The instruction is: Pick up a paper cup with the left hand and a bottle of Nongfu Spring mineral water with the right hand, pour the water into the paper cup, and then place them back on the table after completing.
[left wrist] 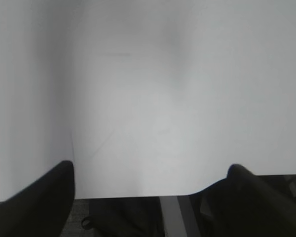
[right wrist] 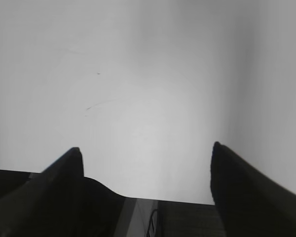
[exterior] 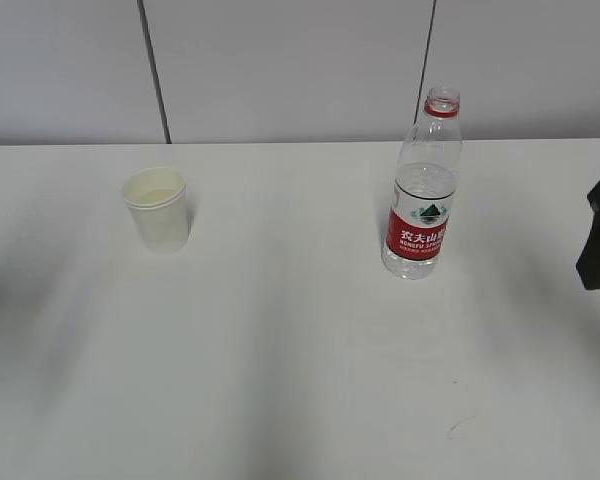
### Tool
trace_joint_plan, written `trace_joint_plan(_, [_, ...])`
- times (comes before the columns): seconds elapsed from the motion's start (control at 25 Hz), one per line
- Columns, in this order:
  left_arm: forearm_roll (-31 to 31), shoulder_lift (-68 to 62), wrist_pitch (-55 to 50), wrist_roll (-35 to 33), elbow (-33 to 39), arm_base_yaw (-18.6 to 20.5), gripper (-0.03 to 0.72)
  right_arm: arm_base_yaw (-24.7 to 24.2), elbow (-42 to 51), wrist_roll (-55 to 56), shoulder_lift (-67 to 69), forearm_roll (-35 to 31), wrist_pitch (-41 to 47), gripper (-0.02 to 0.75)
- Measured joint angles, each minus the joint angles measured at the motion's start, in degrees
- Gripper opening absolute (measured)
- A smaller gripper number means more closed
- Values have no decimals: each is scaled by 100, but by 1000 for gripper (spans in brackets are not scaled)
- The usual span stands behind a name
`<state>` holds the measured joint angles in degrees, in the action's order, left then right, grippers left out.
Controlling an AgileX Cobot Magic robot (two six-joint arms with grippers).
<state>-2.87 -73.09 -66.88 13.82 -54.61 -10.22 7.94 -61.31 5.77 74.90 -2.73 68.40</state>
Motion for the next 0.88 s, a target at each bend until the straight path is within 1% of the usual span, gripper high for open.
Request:
trace_joint_plan(0.24, [84, 6, -297, -145, -39, 0, 563, 0, -193, -10, -12, -2, 162, 587])
trace_joint_plan(0.48, [455, 6, -303, -346, -39, 0, 563, 0, -193, -10, -12, 25, 168, 587])
trace_joint_plan(0.6, [531, 44, -303, -413, -39, 0, 563, 0, -193, -10, -74, 72, 168, 587])
trace_joint_plan(0.76, [534, 418, -303, -458, -39, 0, 563, 0, -193, -10, -470, 71, 176, 587])
trace_joint_plan(0.88, [448, 935, -315, -470, 107, 0, 563, 0, -193, -10, -893, 71, 182, 587])
